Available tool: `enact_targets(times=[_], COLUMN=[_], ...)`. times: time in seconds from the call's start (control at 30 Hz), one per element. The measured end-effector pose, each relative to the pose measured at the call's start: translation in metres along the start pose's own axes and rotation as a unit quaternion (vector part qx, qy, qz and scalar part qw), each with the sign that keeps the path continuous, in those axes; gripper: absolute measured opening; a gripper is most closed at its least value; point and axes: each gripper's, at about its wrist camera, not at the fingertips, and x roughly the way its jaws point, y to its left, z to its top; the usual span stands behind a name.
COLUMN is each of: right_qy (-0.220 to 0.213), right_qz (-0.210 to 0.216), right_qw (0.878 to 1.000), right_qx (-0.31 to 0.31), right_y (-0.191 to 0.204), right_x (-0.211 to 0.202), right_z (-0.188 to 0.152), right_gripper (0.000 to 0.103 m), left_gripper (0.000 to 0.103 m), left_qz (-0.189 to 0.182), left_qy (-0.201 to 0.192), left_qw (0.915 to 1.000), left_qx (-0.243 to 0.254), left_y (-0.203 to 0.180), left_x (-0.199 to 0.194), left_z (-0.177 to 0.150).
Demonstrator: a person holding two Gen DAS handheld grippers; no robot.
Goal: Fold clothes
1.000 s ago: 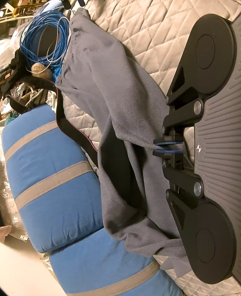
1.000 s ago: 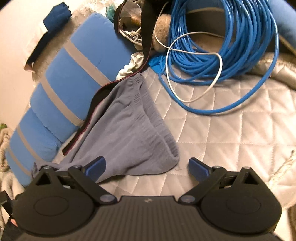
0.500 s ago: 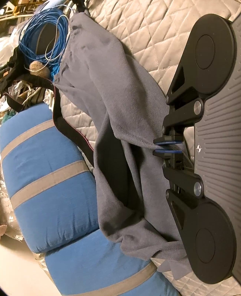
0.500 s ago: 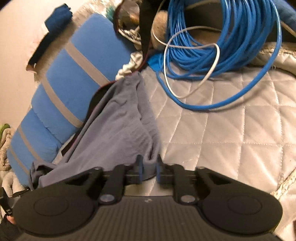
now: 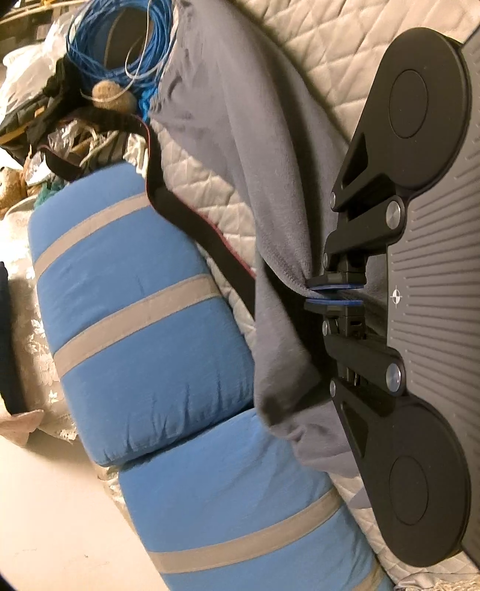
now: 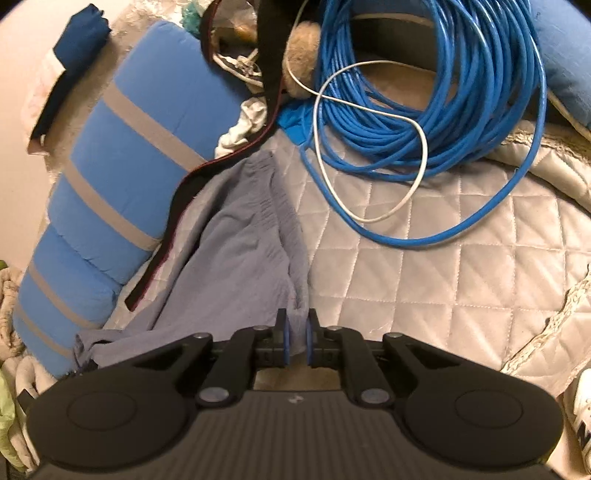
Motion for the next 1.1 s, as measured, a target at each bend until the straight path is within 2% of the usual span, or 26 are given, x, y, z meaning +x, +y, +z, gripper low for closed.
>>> enact_targets(times=[0.27, 0.43, 0.6, 0.67, 0.7, 0.73, 0.8, 0.87, 0.93, 1.0, 1.03, 1.1], right_qy=[0.0, 0.002, -0.001, -0.004, -0.008, -0.012, -0.033, -0.048, -0.058, -0.061, -0.061, -0.06], right_qz=[-0.019, -0.028, -0.035, -0.037, -0.043, -0.049, -0.073, -0.098, -0.133, -0.173, -0.191, -0.224], right_qw=[1.0, 0.999, 0.999, 0.999, 0.998, 0.997, 0.991, 0.98, 0.958, 0.92, 0.896, 0.839], right_qx=[-0.018, -0.017, -0.023, -0.033, -0.045, -0.057, -0.104, -0.167, -0.249, -0.348, -0.396, -0.492], right_y=[0.007, 0.008, 0.008, 0.008, 0.01, 0.011, 0.018, 0.026, 0.034, 0.041, 0.045, 0.049], right_x=[0.001, 0.009, 0.017, 0.019, 0.018, 0.017, 0.01, 0.003, -0.004, -0.005, -0.006, -0.003], right_z=[0.007, 0.009, 0.01, 0.01, 0.01, 0.009, 0.008, 0.004, -0.005, -0.023, -0.032, -0.058], right_gripper=[0.009, 0.009, 0.011, 0.02, 0.043, 0.057, 0.071, 0.077, 0.082, 0.084, 0.085, 0.085], left_gripper=[0.005, 0.005, 0.008, 0.008, 0.008, 0.009, 0.013, 0.019, 0.037, 0.05, 0.057, 0.062], left_qz=[0.024, 0.043, 0.044, 0.04, 0.04, 0.042, 0.043, 0.039, 0.036, 0.03, 0.026, 0.02], left_qy=[0.001, -0.004, 0.012, 0.029, 0.032, 0.032, 0.038, 0.051, 0.059, 0.055, 0.051, 0.044], left_qw=[0.9995, 0.9974, 0.9959, 0.9946, 0.9938, 0.9932, 0.9928, 0.9935, 0.9944, 0.9956, 0.9962, 0.9965], left_qx=[0.021, 0.058, 0.078, 0.091, 0.098, 0.104, 0.105, 0.094, 0.08, 0.07, 0.066, 0.068], left_y=[-0.006, -0.017, -0.024, -0.028, -0.029, -0.03, -0.03, -0.025, -0.02, -0.016, -0.015, -0.015], left_x=[0.043, 0.072, 0.095, 0.102, 0.104, 0.103, 0.101, 0.096, 0.087, 0.073, 0.066, 0.052], left_z=[0.008, 0.008, 0.005, 0.001, -0.001, -0.002, -0.001, 0.004, 0.01, 0.013, 0.015, 0.016])
